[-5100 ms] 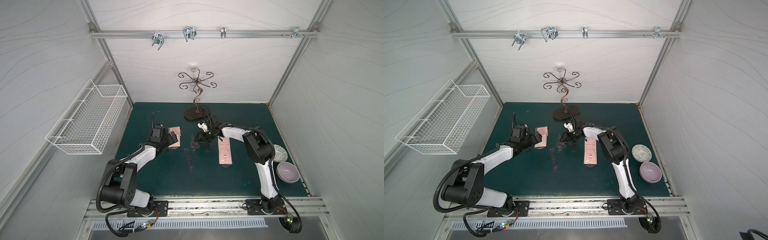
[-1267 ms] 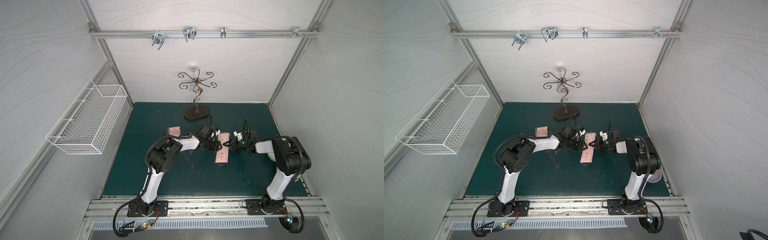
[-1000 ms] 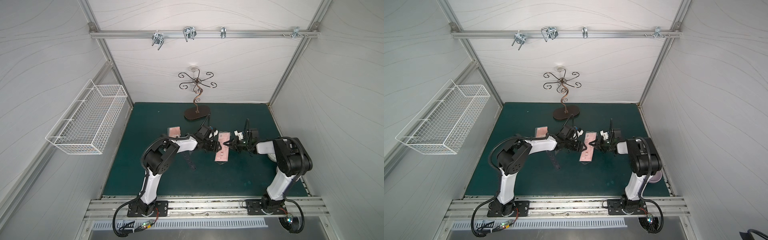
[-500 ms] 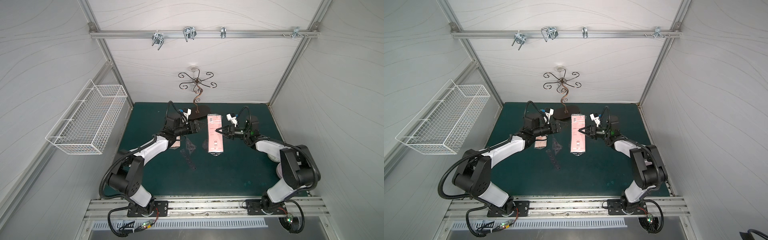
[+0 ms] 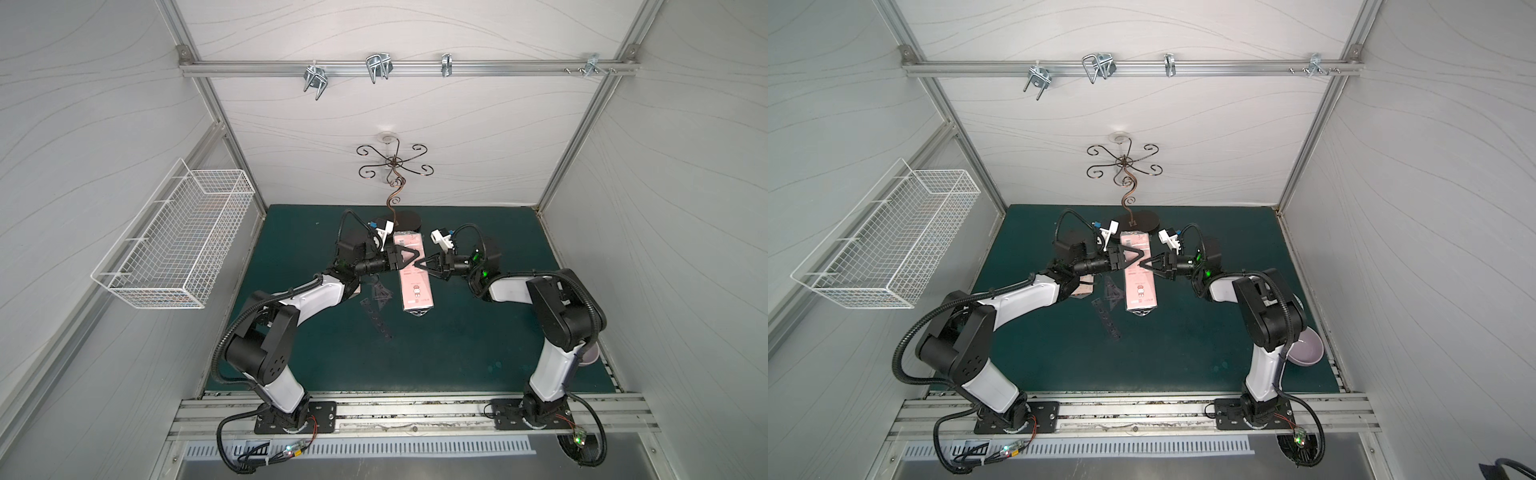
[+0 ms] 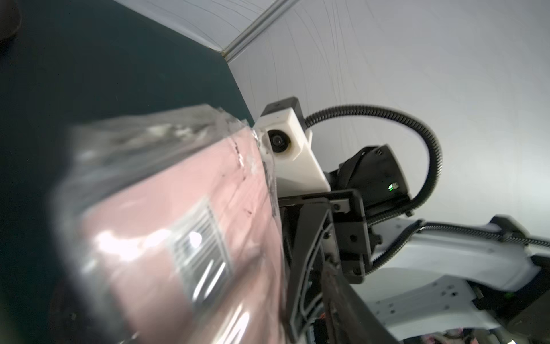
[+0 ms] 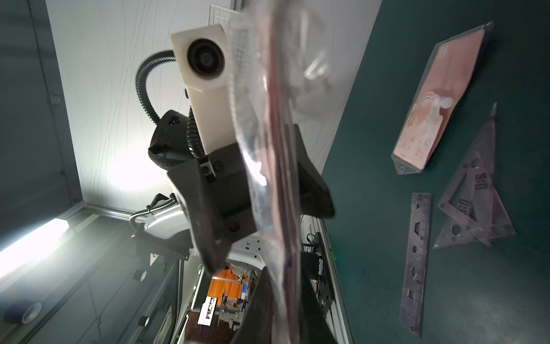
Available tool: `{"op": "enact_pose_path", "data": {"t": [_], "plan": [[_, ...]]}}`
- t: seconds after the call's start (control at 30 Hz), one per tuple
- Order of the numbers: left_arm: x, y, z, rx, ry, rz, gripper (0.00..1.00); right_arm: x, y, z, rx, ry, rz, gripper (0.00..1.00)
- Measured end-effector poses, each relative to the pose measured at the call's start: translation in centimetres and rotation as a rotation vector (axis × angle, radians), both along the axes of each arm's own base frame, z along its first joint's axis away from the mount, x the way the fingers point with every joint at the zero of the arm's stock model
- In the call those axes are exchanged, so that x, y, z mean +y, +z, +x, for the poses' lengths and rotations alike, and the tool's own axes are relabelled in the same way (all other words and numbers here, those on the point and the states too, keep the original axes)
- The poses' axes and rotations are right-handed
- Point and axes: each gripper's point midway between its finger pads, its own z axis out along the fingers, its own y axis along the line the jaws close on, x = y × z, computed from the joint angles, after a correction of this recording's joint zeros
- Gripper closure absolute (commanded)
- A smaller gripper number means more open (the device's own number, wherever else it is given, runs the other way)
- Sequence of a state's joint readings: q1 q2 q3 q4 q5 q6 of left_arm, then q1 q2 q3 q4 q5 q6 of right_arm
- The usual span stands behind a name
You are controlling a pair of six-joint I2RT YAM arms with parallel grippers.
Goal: Open the ruler set and take out the ruler
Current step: Open the ruler set bag.
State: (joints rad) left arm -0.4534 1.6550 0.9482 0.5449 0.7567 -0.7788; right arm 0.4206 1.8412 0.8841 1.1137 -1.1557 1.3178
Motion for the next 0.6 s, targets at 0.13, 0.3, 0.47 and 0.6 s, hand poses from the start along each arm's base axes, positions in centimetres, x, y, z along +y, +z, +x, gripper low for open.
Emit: {"op": "enact_pose_path", "data": {"t": [0.13, 0.3, 0.47, 0.6], "plan": [[-0.3, 0.0, 0.0, 0.004, -0.006, -0.013, 1.0, 0.3, -0.3, -0.2, -0.018, 0.006, -0.013, 0.86], [-0.2, 0.0, 0.0, 0.008, 0.004, -0.008, 1.0, 0.0, -0.1, -0.2, -0.059, -0.042, -0.073, 0.64], [0.7, 0.1, 0.1, 0.005, 0.058, 0.043, 1.0, -1.4, 1.4, -0.1, -0.195, -0.197, -0.214, 0.39], [1.4, 0.0, 0.1, 0.015, 0.085, 0.074, 1.0, -2.7, 3.9, -0.9, -0.421, -0.334, -0.331, 0.31]]}}
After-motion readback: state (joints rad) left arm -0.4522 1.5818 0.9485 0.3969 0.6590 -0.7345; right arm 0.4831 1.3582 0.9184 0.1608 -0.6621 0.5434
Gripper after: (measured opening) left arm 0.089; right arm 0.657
